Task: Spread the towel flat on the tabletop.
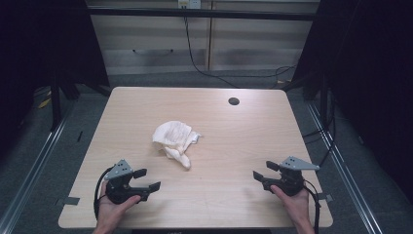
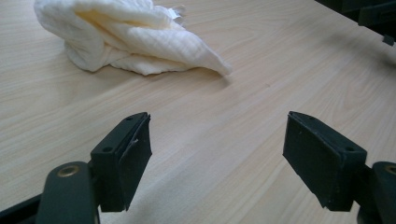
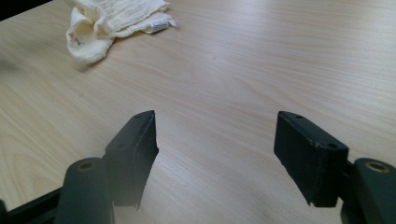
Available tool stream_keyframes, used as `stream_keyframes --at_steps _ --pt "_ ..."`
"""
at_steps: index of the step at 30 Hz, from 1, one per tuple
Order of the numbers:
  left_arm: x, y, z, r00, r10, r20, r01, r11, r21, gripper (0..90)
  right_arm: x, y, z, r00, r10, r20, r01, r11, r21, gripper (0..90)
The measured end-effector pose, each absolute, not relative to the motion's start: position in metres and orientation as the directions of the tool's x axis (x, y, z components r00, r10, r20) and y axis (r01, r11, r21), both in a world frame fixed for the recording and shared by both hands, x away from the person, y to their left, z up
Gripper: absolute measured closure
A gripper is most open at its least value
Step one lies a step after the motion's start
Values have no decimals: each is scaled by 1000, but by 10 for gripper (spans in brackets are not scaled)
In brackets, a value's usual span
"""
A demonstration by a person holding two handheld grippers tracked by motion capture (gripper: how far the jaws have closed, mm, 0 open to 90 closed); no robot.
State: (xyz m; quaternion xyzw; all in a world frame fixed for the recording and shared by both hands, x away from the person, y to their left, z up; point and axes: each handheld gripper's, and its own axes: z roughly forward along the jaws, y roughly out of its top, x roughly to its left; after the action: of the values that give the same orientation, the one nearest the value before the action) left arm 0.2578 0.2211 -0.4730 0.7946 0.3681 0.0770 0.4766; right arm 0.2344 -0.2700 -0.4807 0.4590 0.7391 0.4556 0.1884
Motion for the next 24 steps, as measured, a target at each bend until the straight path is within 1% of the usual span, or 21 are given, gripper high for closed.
stream_keyframes --at_steps 1,3,7,16,22,24 --pt "258 221 -473 712 663 -232 516 -269 813 251 235 -269 -482 -505 853 132 512 173 841 284" --pt "260 221 -473 711 664 -232 517 -269 813 251 235 -270 -483 -508 852 128 509 177 843 284" --pt "263 219 -473 714 659 -238 522 -273 808 251 233 -271 -484 -511 847 145 514 166 841 284" --pt "269 218 -473 713 661 -235 523 -277 806 295 232 -269 -485 -520 838 167 524 158 837 284" --pt "279 220 -467 697 680 -227 519 -260 814 301 235 -263 -486 -547 818 179 534 177 826 276" --pt "281 218 -462 703 681 -206 504 -273 819 309 234 -262 -486 -548 818 173 533 182 826 276"
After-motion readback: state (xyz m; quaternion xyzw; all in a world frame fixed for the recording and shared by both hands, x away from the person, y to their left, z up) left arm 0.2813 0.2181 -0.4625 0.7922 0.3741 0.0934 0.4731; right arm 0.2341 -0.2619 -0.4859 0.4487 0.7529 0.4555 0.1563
